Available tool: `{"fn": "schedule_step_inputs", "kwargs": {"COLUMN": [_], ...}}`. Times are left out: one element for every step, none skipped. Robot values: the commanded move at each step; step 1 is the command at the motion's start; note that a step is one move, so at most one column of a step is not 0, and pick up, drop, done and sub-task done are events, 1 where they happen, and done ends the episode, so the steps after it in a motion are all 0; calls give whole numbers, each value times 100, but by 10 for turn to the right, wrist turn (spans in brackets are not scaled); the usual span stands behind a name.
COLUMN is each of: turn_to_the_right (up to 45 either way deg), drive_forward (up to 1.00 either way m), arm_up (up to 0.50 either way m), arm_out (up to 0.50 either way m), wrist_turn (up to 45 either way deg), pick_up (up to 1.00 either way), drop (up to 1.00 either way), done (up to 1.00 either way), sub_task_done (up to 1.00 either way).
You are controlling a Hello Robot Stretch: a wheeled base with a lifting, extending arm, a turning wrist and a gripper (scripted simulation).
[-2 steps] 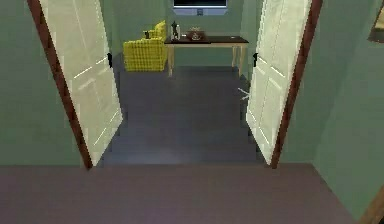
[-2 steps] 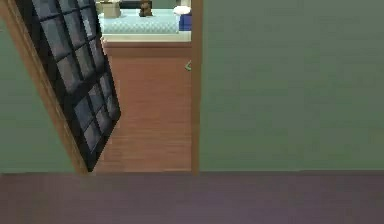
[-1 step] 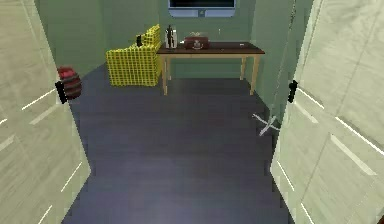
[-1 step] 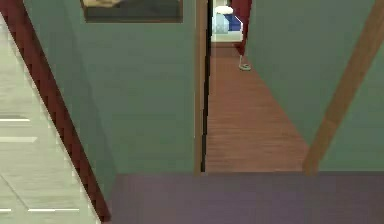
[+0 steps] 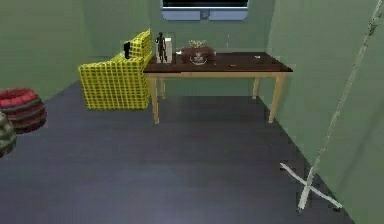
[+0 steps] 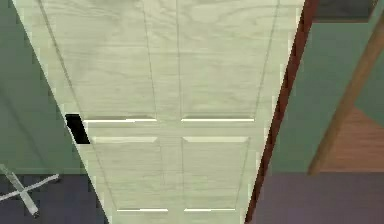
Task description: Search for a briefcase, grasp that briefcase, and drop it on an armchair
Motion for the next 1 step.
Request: {"fn": "schedule_step_inputs", "kwargs": {"turn_to_the_right": [0], "drive_forward": [100], "arm_up": [0], "arm_out": [0], "wrist_turn": [0], "pick_up": [0], "drop": [0], "done": [0], "sub_task_done": [0]}}
